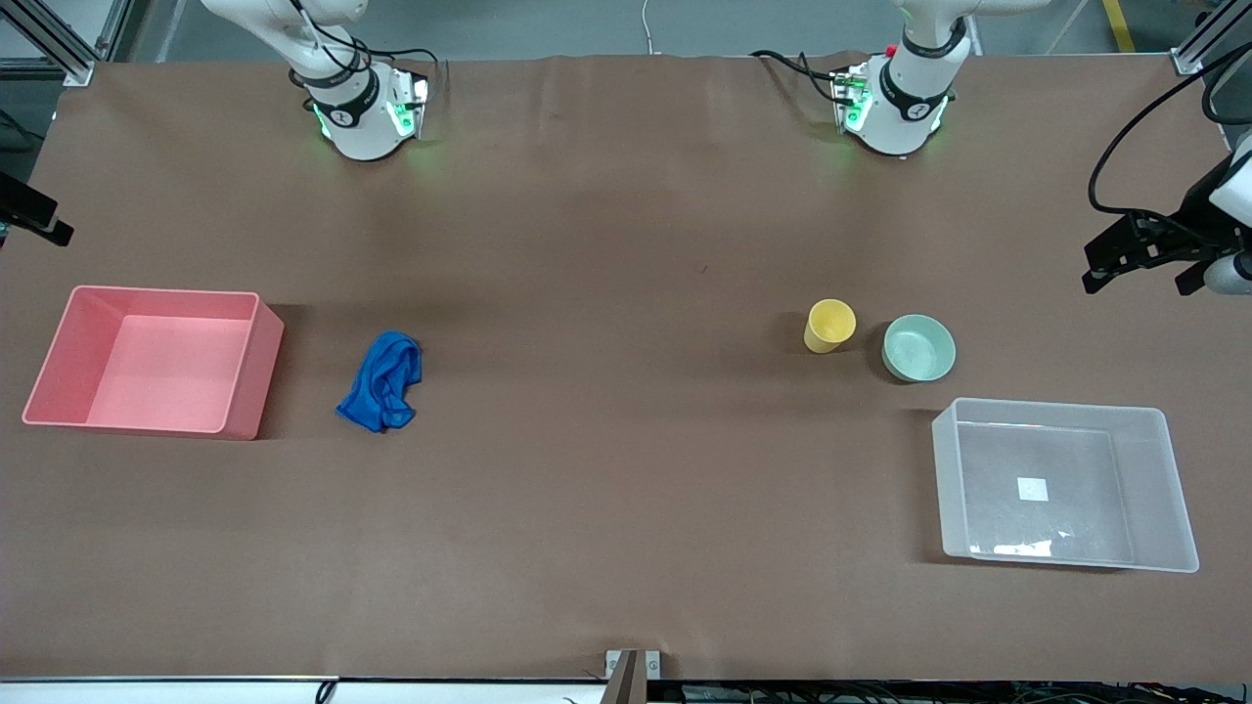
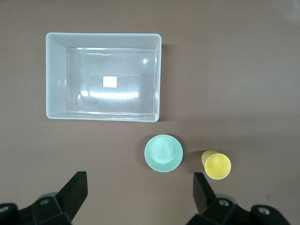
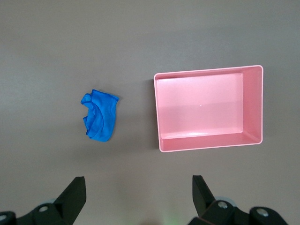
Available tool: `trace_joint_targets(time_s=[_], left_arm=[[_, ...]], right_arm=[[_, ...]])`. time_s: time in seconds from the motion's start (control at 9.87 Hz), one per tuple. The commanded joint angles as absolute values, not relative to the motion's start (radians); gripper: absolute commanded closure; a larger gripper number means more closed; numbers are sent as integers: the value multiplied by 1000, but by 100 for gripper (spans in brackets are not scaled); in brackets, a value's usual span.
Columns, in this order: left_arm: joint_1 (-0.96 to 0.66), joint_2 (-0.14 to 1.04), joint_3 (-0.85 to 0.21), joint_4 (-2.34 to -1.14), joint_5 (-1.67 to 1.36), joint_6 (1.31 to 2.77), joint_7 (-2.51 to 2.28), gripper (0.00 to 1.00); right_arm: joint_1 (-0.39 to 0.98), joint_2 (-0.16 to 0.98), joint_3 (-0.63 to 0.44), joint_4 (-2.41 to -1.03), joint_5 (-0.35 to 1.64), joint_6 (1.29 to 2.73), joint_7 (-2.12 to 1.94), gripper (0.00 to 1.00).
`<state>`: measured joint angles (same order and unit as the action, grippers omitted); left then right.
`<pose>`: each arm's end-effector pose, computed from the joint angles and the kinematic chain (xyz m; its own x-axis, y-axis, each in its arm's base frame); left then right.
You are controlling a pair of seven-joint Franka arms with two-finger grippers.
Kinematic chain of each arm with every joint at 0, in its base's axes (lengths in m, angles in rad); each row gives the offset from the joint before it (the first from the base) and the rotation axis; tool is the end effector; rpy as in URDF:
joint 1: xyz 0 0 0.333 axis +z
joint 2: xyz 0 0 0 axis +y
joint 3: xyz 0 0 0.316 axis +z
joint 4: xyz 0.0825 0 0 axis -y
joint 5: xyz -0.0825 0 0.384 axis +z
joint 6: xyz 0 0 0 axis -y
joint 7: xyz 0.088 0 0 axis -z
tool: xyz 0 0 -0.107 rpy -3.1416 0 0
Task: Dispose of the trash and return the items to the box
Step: 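Reach the right gripper to the blue cloth while the left gripper reaches the bowl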
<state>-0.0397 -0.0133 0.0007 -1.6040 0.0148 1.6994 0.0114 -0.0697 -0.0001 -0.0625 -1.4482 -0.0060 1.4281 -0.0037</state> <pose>0.5626 -0.0205 0.6281 0.9928 -0.0520 0.1083 -0.0506 -0.9986 -0.0160 0.5345 -0.0718 0.6691 0.9914 -0.1290 -0.0200 -0.1289 -0.9916 0.0059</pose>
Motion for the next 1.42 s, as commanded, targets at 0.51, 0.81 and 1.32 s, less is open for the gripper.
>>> trace_joint_targets(time_s=[0.51, 0.81, 1.32], left_arm=[[-34, -20, 0, -1655, 25, 1680, 14, 1], [-37, -40, 0, -1783, 21, 1780, -5, 2], [-29, -23, 5, -2147, 21, 2177, -2, 2]], right_arm=[[-72, 2, -64, -1443, 8, 1420, -11, 0], [-67, -2, -66, -1445, 8, 1420, -11, 0], [-48, 3, -60, -1477, 6, 1434, -9, 0]])
